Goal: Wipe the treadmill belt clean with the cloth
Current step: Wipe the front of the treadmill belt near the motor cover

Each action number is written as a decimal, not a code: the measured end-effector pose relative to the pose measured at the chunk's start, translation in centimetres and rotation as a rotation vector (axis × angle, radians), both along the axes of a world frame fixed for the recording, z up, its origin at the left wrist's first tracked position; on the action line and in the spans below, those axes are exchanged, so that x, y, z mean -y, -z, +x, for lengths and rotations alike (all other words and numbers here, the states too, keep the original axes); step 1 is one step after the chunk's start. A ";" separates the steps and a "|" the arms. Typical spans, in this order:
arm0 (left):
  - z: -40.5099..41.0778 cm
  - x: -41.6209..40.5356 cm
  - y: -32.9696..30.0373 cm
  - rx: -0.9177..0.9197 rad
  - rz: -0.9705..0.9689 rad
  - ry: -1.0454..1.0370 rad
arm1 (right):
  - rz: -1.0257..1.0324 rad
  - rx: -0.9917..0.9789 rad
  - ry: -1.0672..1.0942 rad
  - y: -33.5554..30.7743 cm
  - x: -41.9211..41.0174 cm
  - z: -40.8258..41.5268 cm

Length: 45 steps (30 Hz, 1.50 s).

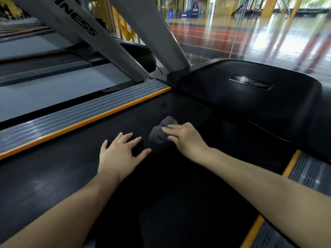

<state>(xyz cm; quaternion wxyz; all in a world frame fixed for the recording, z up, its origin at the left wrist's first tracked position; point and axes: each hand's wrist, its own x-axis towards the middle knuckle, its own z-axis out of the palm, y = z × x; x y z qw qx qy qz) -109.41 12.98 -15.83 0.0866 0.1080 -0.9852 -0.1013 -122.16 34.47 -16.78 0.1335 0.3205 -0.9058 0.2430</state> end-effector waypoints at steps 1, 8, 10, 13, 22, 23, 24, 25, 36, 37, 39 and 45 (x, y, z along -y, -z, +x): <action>0.0 0.0 0.0 0.000 -0.003 0.001 | 0.034 -0.017 -0.055 -0.2 -0.4 -0.2; 0.0 0.0 0.3 -0.024 0.007 -0.012 | 0.006 0.034 0.420 -0.8 -7.8 -11.1; 0.0 0.1 0.4 -0.019 0.008 -0.009 | 0.040 0.018 0.376 -0.7 -6.5 -9.4; 0.0 0.1 0.3 -0.013 0.005 -0.006 | -0.002 -0.031 0.149 -0.7 -2.7 -3.3; 0.2 -0.1 0.0 -0.004 0.012 -0.007 | 0.056 -0.109 0.219 -0.8 -6.0 -8.3; 0.2 0.0 -0.1 -0.007 0.012 -0.007 | 0.060 -0.026 0.338 -0.6 -7.2 -9.6; 0.2 0.0 -0.1 -0.011 0.012 -0.008 | 0.065 0.020 0.386 -0.2 -7.4 -10.2; 0.2 0.1 -0.1 -0.017 0.013 -0.007 | 0.094 0.010 0.388 -0.2 -6.7 -9.5; 0.4 0.3 0.0 -0.156 0.043 0.081 | 0.113 -0.062 -0.084 -0.3 -3.8 -2.6; 0.6 0.1 -0.3 -0.137 0.057 0.090 | 0.110 -0.102 -0.001 -0.9 -5.2 -4.8; 0.6 -0.2 -1.1 -0.060 0.058 0.094 | 0.125 -0.052 0.249 -2.1 -7.9 -8.3; 1.2 -5.7 -2.8 0.190 0.043 0.105 | 0.170 0.067 0.310 -1.3 -5.8 -4.5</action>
